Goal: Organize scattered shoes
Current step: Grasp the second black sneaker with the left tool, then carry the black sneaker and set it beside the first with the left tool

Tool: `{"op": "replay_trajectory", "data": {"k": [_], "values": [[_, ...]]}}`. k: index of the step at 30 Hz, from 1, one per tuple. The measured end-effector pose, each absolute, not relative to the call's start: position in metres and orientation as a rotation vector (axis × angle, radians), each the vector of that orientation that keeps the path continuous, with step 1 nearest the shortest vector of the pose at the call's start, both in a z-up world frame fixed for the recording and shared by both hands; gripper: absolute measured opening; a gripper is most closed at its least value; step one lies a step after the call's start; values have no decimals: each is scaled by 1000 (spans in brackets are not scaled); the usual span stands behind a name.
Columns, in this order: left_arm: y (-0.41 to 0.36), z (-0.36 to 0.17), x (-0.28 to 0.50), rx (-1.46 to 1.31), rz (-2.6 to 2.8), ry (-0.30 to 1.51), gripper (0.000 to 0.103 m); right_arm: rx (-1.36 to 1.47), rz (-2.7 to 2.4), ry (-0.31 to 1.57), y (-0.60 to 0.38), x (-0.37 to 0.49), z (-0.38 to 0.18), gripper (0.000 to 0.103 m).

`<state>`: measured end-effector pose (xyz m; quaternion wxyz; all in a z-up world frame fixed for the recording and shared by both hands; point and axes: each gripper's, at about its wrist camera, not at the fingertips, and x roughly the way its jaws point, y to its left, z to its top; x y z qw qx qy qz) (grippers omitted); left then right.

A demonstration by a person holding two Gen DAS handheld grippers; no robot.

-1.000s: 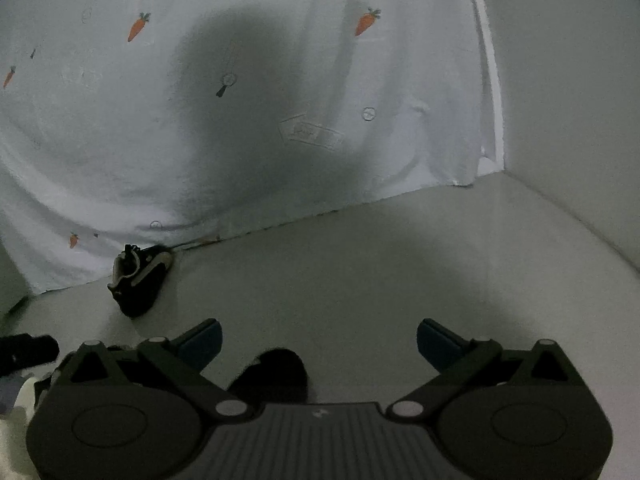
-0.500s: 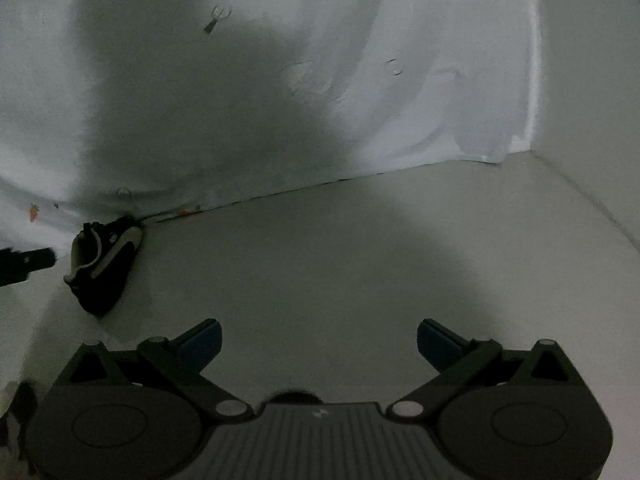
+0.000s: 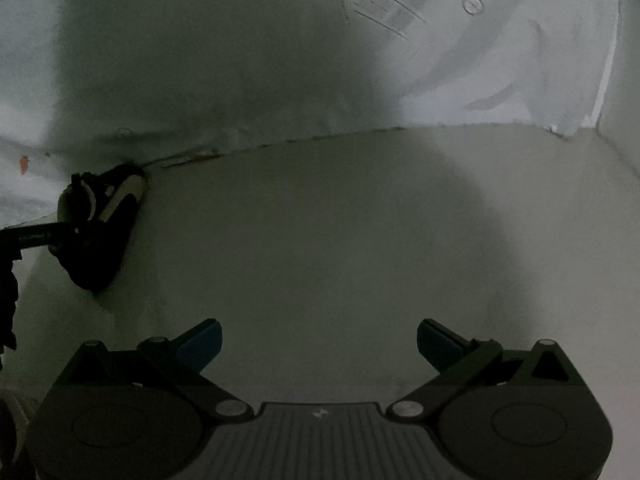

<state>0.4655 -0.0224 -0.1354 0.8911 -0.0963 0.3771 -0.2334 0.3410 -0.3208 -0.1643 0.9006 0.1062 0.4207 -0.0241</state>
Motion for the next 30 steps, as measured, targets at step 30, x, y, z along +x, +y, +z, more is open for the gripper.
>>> {"op": "replay_trajectory", "data": {"k": [30], "values": [[-375, -156, 287, -287, -833, 1125, 16, 422, -388, 715, -533, 105, -123, 103]]}}
